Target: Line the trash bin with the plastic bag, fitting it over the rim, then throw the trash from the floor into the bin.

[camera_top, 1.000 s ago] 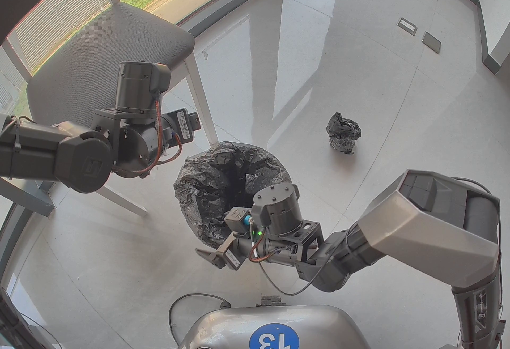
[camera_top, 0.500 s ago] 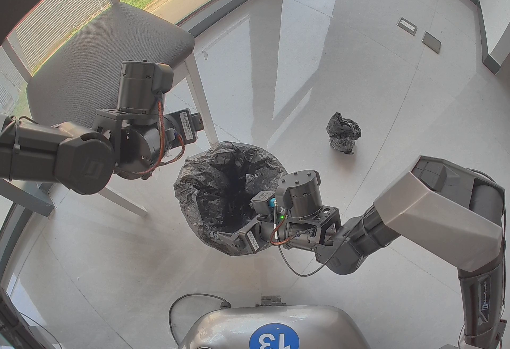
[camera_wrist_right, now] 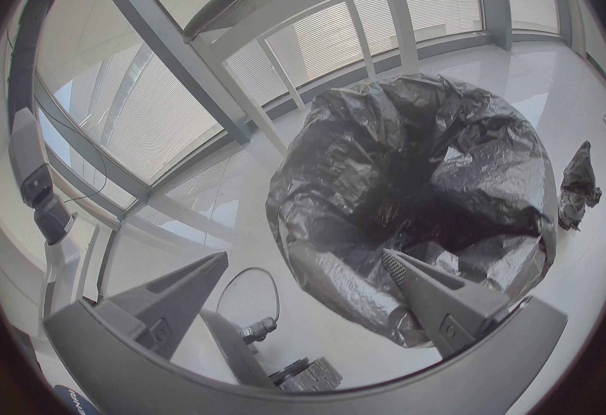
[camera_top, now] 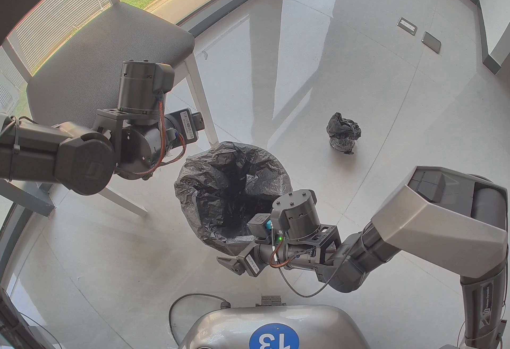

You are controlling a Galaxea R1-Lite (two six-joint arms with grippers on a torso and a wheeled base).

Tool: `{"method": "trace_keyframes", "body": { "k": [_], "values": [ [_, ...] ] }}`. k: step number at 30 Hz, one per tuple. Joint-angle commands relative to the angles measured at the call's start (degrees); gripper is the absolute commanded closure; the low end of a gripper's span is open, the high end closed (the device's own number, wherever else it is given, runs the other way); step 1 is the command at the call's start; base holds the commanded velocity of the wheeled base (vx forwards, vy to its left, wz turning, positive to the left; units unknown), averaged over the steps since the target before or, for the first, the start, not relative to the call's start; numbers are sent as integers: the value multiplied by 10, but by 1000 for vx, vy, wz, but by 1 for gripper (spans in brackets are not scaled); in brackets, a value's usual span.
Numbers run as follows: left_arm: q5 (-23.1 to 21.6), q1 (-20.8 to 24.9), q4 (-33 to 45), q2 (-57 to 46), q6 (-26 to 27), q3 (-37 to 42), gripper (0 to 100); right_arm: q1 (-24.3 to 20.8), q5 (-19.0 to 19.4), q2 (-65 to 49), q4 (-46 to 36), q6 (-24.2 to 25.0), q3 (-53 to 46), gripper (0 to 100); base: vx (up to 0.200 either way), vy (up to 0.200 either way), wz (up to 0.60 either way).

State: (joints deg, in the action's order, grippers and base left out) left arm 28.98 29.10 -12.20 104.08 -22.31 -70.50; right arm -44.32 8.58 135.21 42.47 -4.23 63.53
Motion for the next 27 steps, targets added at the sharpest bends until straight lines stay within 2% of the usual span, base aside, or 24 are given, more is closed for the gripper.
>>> {"method": "trace_keyframes", "body": {
  "k": [1,11,22,27],
  "values": [
    [0,0,0,0,0,0,0,-4,0,-4,0,-1,-17,0,0,0,0],
    [0,0,0,0,0,0,0,13,-1,-12,9,-1,14,0,0,0,0],
    [1,15,2,9,3,1,0,29,-2,-73,19,-3,-6,0,0,0,0],
    [6,22,2,19,15,12,0,50,-27,-105,20,-10,-38,0,0,0,0]
  ]
}}
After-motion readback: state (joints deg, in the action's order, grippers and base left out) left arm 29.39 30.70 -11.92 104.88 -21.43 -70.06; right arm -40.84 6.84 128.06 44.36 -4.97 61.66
